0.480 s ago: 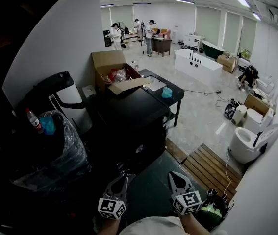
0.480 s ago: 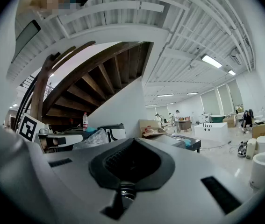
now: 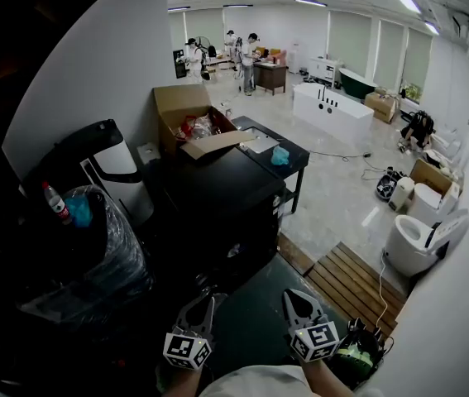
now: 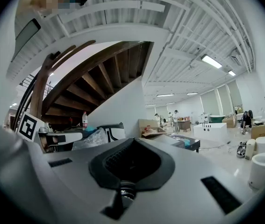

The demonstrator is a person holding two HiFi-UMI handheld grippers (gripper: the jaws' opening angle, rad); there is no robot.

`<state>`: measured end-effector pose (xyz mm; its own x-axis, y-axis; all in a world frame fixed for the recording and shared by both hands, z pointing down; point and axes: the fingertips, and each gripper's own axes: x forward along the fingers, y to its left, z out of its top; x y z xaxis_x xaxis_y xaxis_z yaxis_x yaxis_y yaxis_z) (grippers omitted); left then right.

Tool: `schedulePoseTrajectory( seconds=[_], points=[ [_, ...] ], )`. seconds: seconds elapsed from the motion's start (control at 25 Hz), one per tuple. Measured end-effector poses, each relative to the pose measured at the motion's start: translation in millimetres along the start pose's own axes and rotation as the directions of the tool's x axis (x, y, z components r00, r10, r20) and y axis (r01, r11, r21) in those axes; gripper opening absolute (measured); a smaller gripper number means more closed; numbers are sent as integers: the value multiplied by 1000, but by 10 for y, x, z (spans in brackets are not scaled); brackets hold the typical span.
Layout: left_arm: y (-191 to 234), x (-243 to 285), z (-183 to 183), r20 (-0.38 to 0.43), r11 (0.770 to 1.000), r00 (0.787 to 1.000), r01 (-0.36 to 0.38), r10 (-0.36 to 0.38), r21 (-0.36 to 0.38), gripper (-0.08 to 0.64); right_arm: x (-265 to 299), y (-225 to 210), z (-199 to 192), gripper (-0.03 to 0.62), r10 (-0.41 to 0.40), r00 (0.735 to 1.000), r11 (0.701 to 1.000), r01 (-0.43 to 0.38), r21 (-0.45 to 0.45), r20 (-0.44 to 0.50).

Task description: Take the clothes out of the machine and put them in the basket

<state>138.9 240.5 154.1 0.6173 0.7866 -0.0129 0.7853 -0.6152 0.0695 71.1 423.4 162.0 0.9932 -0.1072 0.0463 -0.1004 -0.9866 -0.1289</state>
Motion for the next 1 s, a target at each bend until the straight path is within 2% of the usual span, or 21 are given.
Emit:
schedulePoseTrajectory(
  seconds=[0.44, 0.48, 0.52, 0.56, 0.64, 0.84, 0.92, 1.0],
  points=[
    [-14, 36, -1, 2, 1000, 1000, 6, -6, 0, 21, 19, -96, 25, 12, -56, 998, 998, 56, 2, 13],
    [-19, 34, -2, 1, 1000, 1000, 8, -8, 0, 21, 20, -95, 27, 40, -57, 998, 998, 57, 3, 13],
    [-22, 30, -3, 1, 1000, 1000, 9, -9, 0, 21, 23, -91, 24, 125, -56, 998, 998, 55, 8, 12],
    [-23, 26, -5, 1, 1000, 1000, 11, -11, 0, 21, 28, -86, 21, 181, -53, 999, 998, 52, 16, 13],
    [-20, 17, -8, 2, 1000, 1000, 12, -12, 0, 21, 31, -80, 30, 215, -53, 998, 998, 53, 23, 22],
    [1, 0, -6, 6, 1000, 1000, 12, -12, 2, 21, 45, -126, 51, 452, -93, 995, 995, 92, 36, 44],
    [17, -10, -5, 6, 1000, 1000, 12, -12, 1, 21, 60, -131, 46, 486, -101, 994, 994, 100, 36, 42],
    [33, -21, -2, 7, 1000, 1000, 12, -12, 0, 21, 75, -105, 45, 488, -98, 994, 995, 97, 30, 40]
  ],
)
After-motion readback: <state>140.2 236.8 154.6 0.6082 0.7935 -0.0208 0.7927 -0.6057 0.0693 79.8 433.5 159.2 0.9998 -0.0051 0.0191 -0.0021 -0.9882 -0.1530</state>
